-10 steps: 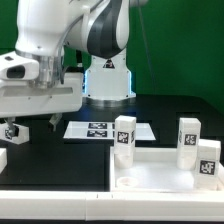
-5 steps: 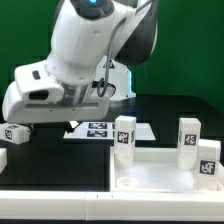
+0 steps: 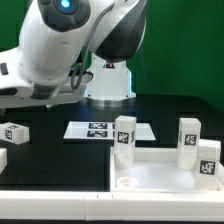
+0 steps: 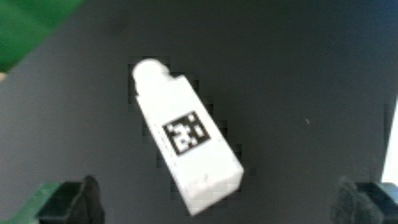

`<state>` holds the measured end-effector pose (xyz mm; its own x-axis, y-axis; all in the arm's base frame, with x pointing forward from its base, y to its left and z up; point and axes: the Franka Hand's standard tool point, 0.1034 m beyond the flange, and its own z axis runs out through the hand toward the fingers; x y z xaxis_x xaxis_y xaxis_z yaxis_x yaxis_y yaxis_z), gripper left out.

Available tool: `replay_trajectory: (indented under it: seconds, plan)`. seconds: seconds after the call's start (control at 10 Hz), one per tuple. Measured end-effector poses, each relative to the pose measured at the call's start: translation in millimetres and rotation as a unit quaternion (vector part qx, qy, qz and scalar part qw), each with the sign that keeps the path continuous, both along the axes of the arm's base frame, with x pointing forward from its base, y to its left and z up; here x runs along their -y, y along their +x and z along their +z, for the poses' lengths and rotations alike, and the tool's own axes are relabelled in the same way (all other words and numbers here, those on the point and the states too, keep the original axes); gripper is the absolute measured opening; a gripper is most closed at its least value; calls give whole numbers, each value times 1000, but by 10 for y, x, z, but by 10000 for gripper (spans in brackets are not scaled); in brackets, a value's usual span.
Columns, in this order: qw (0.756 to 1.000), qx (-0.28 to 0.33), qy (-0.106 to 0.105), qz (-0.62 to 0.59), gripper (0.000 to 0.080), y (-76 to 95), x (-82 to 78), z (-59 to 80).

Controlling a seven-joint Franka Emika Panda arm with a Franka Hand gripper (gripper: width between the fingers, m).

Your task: Assemble square table

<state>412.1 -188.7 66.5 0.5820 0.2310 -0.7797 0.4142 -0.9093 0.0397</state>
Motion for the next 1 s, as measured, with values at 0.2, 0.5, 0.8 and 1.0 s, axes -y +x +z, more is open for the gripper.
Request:
replay_trajectory:
  seconds: [0.2, 0.5, 0.8, 1.0]
  plan:
    - [1000, -12, -4, 1, 649, 13, -6, -32]
    - [995, -19, 6, 97, 649, -17, 10, -207]
    - [991, -23, 15, 133, 649, -90, 81, -295]
    - [991, -23, 15, 133, 649, -93, 86, -298]
